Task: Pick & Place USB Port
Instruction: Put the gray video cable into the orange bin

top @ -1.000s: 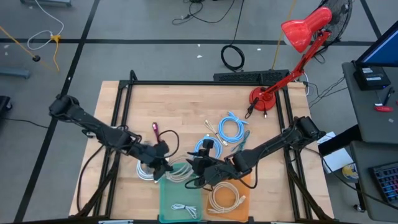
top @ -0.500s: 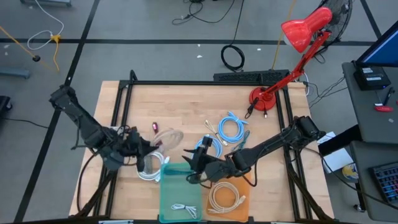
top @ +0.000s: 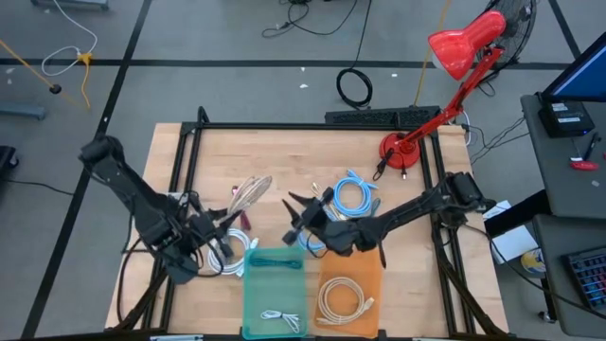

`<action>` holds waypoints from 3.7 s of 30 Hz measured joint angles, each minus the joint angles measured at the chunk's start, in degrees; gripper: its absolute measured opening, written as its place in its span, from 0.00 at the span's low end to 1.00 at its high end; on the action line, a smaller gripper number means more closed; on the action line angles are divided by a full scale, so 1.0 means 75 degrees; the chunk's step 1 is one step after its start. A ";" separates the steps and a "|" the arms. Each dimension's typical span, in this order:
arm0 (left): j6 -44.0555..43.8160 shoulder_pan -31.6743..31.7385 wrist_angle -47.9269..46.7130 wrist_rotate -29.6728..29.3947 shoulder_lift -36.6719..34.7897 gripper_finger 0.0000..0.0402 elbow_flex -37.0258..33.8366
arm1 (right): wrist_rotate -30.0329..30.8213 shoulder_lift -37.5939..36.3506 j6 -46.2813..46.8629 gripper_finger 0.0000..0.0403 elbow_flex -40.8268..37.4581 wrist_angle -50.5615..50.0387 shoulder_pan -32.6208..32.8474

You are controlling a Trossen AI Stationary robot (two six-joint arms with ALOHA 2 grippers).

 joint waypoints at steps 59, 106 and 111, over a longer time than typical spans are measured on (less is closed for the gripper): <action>0.2438 0.0959 0.3649 0.1536 0.1543 0.09 -0.0003 | -0.1339 0.0562 0.0101 0.66 -0.0187 0.1618 -0.0770; 0.2353 -0.1595 0.3239 -0.0824 0.0062 0.21 0.0006 | -0.0451 -0.1176 0.5392 0.02 0.1419 -0.7735 0.0991; 0.2349 -0.1835 0.3169 -0.0853 -0.0047 0.17 0.0006 | -0.1472 -0.1335 0.7877 0.02 0.1423 -1.0310 0.1192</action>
